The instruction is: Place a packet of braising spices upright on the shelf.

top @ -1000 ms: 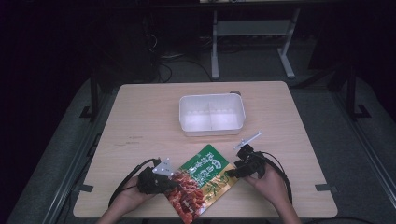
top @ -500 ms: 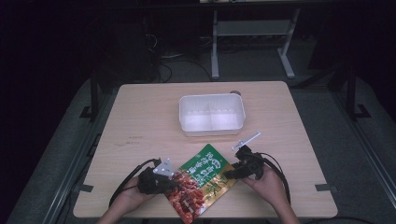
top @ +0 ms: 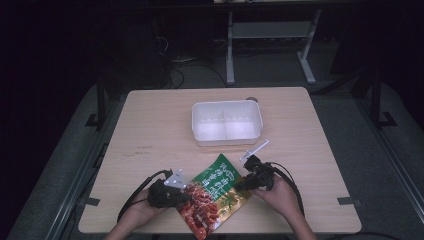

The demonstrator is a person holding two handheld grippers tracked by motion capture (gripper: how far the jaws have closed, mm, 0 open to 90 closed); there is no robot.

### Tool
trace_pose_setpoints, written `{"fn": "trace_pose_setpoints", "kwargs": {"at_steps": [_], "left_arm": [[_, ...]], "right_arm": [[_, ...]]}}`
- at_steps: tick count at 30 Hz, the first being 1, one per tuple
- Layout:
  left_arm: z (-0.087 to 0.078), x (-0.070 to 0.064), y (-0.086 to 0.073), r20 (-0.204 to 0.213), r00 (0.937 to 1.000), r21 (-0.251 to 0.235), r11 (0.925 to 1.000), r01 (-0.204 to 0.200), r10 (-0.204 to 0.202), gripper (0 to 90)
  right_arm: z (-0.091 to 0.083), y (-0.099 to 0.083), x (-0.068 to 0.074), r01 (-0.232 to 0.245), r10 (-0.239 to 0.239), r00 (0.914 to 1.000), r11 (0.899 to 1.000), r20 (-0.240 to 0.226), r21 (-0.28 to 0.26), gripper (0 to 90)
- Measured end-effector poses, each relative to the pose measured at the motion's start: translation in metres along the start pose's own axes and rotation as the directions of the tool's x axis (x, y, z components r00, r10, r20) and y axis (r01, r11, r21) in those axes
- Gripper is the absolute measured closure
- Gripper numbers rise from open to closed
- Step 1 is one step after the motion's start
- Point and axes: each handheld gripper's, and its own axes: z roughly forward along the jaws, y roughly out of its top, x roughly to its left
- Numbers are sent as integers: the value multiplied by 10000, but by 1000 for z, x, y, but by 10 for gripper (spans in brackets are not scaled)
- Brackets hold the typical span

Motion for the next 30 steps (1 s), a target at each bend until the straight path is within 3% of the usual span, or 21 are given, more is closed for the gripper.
{"fn": "trace_pose_setpoints", "kwargs": {"at_steps": [5, 8, 17, 22, 30], "left_arm": [[-1, 0, 1, -22, 9999, 53, 9999, -106, 106, 866], [-2, 0, 0, -50, 10000, -52, 10000, 13, -13, 841], [-16, 10, -5, -371, 9981, -608, 9971, 461, -484, 761], [-25, 18, -10, -612, 9941, -982, 9916, 836, -898, 654], [-35, 31, -20, -1022, 9849, -1399, 9823, 1248, -1397, 574]], "right_arm": [[4, 0, -3, -233, 234, 9997, 9995, -21, 210, 854], [4, -2, -6, -411, 416, 9985, 9991, -352, 127, 893], [-3, -2, -8, -594, 575, 9960, 9979, -688, -264, 897], [-15, 3, -1, -357, 336, 9979, 9986, -549, -382, 897], [-31, 8, 0, -264, 252, 9994, 9982, -232, -531, 898]]}}
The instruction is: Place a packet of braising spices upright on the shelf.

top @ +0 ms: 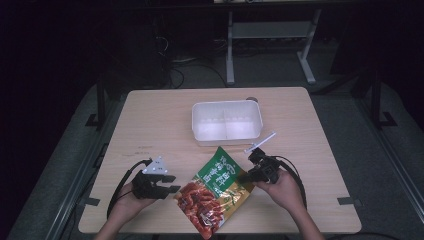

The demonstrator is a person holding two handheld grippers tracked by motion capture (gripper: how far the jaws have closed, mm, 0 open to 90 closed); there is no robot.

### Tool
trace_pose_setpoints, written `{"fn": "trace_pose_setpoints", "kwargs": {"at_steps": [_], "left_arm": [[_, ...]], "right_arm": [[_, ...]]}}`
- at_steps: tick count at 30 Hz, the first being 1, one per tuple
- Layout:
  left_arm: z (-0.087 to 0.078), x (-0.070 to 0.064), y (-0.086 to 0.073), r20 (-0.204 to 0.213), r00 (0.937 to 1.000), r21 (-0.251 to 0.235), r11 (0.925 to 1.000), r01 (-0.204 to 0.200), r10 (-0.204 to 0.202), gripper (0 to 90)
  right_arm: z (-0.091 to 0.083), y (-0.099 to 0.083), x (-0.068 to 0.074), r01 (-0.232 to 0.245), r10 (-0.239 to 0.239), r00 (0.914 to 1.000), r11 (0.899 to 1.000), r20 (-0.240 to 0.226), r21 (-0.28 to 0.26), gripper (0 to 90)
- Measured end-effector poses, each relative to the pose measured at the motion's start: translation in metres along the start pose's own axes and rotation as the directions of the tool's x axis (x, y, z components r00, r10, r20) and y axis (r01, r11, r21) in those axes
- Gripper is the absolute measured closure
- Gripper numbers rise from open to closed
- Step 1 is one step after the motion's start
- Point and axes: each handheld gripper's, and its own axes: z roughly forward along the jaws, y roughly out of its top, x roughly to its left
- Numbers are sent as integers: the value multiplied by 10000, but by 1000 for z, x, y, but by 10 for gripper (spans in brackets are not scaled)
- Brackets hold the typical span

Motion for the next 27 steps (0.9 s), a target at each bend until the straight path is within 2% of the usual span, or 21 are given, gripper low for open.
{"fn": "trace_pose_setpoints", "kwargs": {"at_steps": [4, 10, 20, 27], "left_arm": [[-2, 5, -2, -210, 9994, -139, 9996, 257, -260, 512], [-2, 9, -4, -449, 9982, -120, 9992, 392, -397, 448], [-4, 13, -6, -528, 9971, -169, 9984, 544, -552, 423], [-5, 14, -6, -577, 9962, -265, 9976, 641, -656, 411]], "right_arm": [[-14, 3, 2, 50, -49, 10000, 9998, 73, -183, 898], [-29, 8, 6, 192, -188, 9998, 9990, 99, -397, 898], [-54, 24, 16, 652, -639, 9977, 9954, 203, -698, 898], [-72, 37, 28, 1005, -990, 9949, 9914, 217, -833, 898]]}}
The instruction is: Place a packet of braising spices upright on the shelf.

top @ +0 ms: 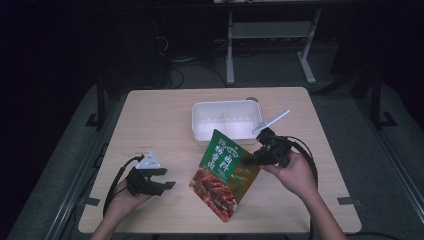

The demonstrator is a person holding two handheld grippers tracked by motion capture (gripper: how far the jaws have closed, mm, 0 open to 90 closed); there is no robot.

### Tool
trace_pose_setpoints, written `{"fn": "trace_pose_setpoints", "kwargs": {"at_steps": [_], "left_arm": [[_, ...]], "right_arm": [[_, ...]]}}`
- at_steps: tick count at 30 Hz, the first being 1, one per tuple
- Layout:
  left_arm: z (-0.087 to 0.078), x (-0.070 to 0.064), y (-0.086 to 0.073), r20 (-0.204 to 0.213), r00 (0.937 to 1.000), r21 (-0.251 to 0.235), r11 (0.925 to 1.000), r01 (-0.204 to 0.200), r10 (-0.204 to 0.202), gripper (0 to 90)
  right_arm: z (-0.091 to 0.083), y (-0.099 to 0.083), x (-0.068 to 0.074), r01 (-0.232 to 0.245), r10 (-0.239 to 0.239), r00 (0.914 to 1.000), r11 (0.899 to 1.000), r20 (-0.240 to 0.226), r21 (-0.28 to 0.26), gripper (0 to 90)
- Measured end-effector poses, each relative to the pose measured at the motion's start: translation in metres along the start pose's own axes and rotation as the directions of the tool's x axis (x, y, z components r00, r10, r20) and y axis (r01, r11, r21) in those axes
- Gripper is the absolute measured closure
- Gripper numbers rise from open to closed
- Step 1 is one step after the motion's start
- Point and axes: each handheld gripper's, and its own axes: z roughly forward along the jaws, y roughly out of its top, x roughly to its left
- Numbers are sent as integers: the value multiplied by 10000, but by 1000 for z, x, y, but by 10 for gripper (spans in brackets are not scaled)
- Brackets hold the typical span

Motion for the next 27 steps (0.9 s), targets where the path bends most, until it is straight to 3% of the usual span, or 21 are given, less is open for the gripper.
{"fn": "trace_pose_setpoints", "kwargs": {"at_steps": [19, 27], "left_arm": [[0, 4, -2, -4, 9999, -55, 9999, 115, -115, 396], [0, 6, -3, -14, 9999, -2, 9999, 134, -134, 391]], "right_arm": [[-16, 27, 30, 974, -972, 9952, 9951, -150, 144, 899], [-28, 39, 35, 1193, -1192, 9925, 9928, 276, -45, 900]]}}
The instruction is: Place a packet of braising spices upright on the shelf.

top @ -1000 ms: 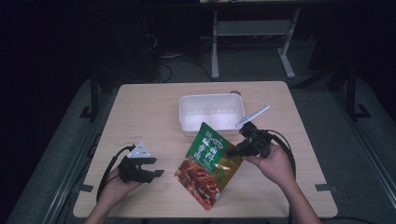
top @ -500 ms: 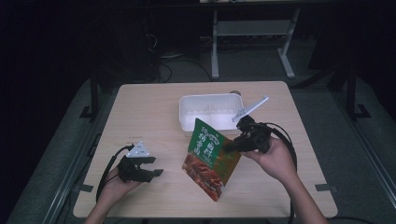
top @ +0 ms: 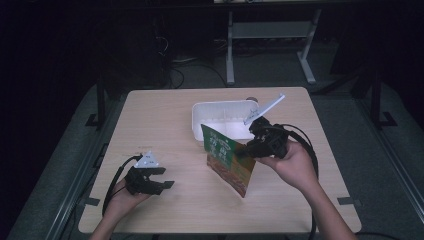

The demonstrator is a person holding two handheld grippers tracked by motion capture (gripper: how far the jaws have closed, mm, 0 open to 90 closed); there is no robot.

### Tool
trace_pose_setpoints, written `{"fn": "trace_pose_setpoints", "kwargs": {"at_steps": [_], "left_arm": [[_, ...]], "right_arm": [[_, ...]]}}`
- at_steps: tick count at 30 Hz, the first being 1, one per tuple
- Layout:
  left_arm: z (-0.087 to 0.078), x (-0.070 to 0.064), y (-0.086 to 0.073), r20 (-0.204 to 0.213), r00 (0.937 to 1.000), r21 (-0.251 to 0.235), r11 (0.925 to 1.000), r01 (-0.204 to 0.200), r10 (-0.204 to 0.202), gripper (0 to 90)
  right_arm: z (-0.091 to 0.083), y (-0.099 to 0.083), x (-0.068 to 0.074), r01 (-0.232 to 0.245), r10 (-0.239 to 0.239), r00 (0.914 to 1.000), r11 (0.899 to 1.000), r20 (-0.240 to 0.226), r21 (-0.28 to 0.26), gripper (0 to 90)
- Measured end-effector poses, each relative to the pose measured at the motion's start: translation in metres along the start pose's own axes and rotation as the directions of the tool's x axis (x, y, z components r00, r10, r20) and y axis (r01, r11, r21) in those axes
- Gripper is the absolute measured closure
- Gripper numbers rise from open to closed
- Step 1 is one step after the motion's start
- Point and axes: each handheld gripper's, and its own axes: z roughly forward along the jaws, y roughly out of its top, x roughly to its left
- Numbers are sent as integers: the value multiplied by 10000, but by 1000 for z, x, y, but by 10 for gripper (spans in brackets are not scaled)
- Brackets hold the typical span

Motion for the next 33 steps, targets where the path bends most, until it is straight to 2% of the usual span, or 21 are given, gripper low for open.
{"fn": "trace_pose_setpoints", "kwargs": {"at_steps": [4, 10, 12, 18, 23, 28, 33], "left_arm": [[1, 2, -1, 47, 10000, 118, 9999, 4, -5, 388], [0, 4, -2, 1, 10000, 43, 10000, 81, -81, 369], [0, 5, -2, 3, 10000, 70, 9999, 81, -81, 367], [0, 5, -2, -26, 9999, 8, 9999, 149, -149, 360], [-1, 7, -3, -84, 9999, 6, 9999, 147, -147, 343], [-1, 7, -3, -95, 9999, -2, 9999, 136, -136, 338], [0, 7, -3, -85, 9998, -45, 9998, 194, -194, 333]], "right_arm": [[-11, 8, -4, -106, 109, 9999, 9996, 113, -275, 900], [-24, 23, -12, -257, 272, 9993, 9981, 268, -562, 900], [-26, 30, -15, -292, 319, 9984, 9979, 459, -576, 900], [-26, 43, -21, -208, 255, 9963, 9982, 826, -562, 900], [-28, 51, -30, -340, 424, 9927, 9966, 1132, -754, 900], [-32, 61, -40, -602, 697, 9901, 9950, 1220, -794, 900], [-34, 68, -42, -619, 733, 9886, 9941, 1313, -889, 900]]}}
